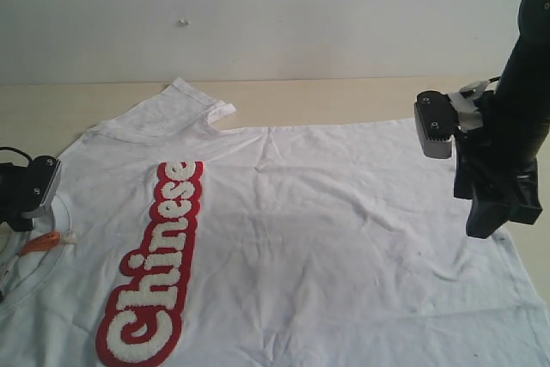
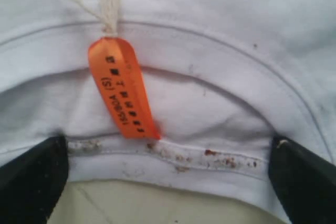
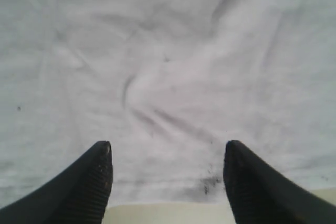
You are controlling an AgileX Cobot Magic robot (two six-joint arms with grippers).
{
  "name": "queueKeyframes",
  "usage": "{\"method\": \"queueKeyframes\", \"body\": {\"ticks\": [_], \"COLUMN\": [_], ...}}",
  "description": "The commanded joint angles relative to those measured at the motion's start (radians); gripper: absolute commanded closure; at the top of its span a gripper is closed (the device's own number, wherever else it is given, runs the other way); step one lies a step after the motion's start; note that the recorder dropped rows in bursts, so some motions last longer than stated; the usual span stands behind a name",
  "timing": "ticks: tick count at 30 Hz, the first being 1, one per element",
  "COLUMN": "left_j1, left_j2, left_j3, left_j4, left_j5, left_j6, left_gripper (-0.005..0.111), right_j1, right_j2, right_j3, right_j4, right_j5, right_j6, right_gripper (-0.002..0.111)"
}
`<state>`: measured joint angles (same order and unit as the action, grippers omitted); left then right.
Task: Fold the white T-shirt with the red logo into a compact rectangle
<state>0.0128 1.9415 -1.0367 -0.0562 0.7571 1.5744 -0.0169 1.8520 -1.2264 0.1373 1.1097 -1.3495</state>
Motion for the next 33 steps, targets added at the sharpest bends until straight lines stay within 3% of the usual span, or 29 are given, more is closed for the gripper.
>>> {"method": "queueKeyframes", "body": {"ticks": [1, 6, 14, 17, 21, 33], "left_j1": [0.0, 0.0, 0.0, 0.0, 0.0, 0.0], "left_j2": [0.023, 0.023, 0.023, 0.023, 0.023, 0.023], "left_j3": [0.003, 0.003, 0.003, 0.003, 0.003, 0.003], "left_j4": [-0.008, -0.008, -0.008, -0.008, -0.008, -0.008], "left_j5": [-0.046, -0.046, -0.046, -0.046, -0.046, -0.046], "left_j6": [0.002, 0.002, 0.002, 0.002, 0.002, 0.002], "left_gripper": [0.002, 0.002, 0.002, 0.002, 0.002, 0.002], "right_j1": [0.0, 0.0, 0.0, 0.0, 0.0, 0.0], "right_j2": [-0.001, -0.001, -0.001, -0.001, -0.001, 0.02], "right_j3": [-0.007, -0.007, -0.007, -0.007, -0.007, -0.007], "right_j4": [-0.108, -0.11, 0.039, 0.043, 0.018, -0.186], "right_j5": [-0.007, -0.007, 0.065, 0.064, 0.045, -0.197], "right_j6": [-0.008, 0.048, -0.034, -0.036, -0.036, 0.048], "right_gripper": [0.048, 0.048, 0.047, 0.034, 0.002, 0.003]}}
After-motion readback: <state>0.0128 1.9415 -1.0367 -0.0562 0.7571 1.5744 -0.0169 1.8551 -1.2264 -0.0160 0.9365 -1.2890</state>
